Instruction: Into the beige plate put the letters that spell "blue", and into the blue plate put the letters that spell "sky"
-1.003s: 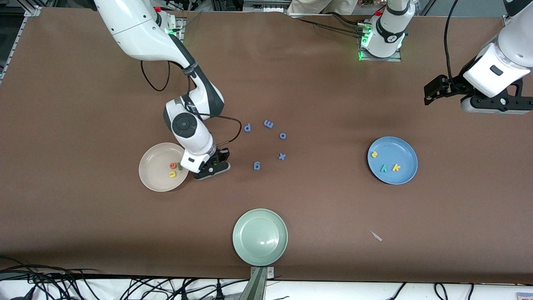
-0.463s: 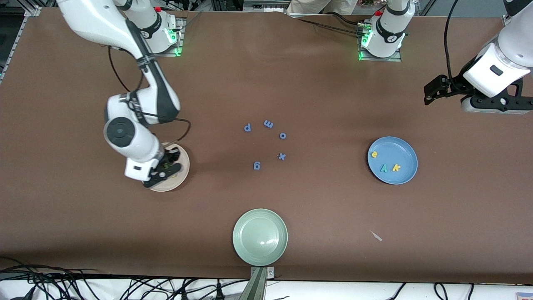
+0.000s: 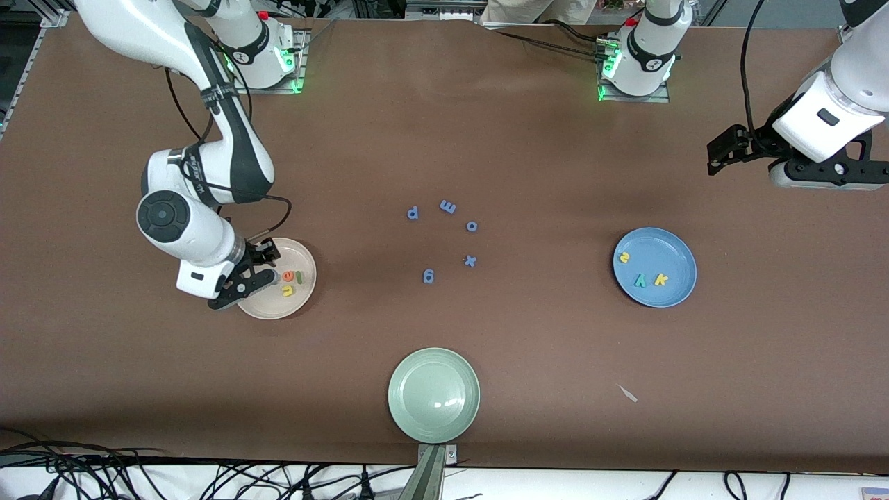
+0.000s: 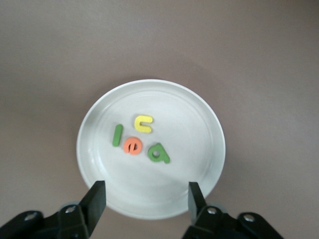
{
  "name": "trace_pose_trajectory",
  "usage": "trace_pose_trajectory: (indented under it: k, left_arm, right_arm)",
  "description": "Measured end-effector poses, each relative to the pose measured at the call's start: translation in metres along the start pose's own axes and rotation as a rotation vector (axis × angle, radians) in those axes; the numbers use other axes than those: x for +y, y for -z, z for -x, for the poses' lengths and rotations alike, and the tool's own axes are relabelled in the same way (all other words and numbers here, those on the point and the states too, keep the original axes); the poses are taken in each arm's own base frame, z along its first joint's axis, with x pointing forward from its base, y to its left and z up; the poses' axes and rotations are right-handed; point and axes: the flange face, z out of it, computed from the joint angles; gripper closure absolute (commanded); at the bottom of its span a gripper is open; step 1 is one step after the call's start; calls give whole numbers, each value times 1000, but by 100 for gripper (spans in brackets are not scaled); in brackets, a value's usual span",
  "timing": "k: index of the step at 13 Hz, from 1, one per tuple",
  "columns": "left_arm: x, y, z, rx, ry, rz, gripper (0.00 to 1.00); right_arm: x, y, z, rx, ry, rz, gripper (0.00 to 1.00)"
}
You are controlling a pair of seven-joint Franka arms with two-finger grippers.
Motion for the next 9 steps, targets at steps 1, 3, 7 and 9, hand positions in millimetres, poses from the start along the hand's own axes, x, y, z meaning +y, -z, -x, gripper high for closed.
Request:
trace_pose_trajectory:
  k: [1,3,7,9]
  left_arm:
    - [0,0,0,0,0,0,0]
    - [0,0,0,0,0,0,0]
    - [0,1,0,1,0,0,0]
    - [0,1,0,1,0,0,0]
  right_arm:
    - [1,27,1,-7,-27,-5,0]
    - [2,99,11,18,-57,-7,0]
    - [9,231,75,103,-97,-10,0]
    - [19,256,101,106,-123,-17,0]
